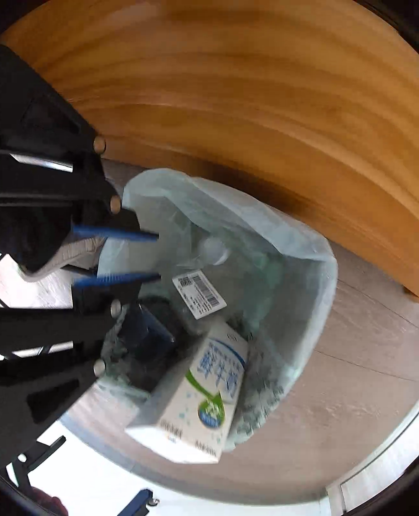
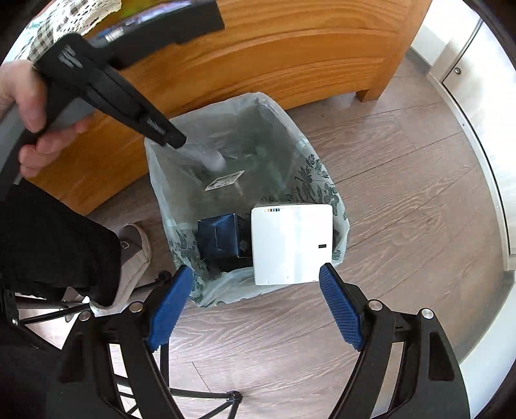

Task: Collect trash
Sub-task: 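Lower the clear bottle into the bin and open the left tool, then move both open tools back over the bed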

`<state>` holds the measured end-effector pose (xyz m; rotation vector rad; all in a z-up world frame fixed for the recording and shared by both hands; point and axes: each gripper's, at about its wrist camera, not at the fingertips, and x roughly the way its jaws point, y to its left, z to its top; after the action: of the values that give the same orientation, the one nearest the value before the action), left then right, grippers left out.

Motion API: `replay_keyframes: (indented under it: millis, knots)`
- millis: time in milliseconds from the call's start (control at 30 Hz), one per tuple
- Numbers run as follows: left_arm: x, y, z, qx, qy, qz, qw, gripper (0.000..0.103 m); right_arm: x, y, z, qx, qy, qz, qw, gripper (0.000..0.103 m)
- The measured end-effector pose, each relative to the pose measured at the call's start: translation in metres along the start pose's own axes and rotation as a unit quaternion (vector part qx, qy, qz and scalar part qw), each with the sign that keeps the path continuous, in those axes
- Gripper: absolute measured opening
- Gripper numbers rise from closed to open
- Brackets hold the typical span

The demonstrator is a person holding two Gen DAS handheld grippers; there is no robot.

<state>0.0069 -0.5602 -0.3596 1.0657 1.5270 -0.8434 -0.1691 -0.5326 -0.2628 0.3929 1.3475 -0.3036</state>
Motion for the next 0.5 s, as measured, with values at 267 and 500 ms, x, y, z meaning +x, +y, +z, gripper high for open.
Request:
replay_keyframes:
  millis: [267,500]
  knots:
    - [-0.024,-0.007,-0.002,0.001,-0.027,-0.014,0.9995,0.039,-0.002,0.001,0.002,0.001,-0.004,-0.008,1.000,0.077]
    - [-0.063,-0.012,-0.017,0.014,-0.045,0.004,0.9989,0.053,-0.020,0.004,0.008,-0.010,-0.013,-0.027,0.999,0.077]
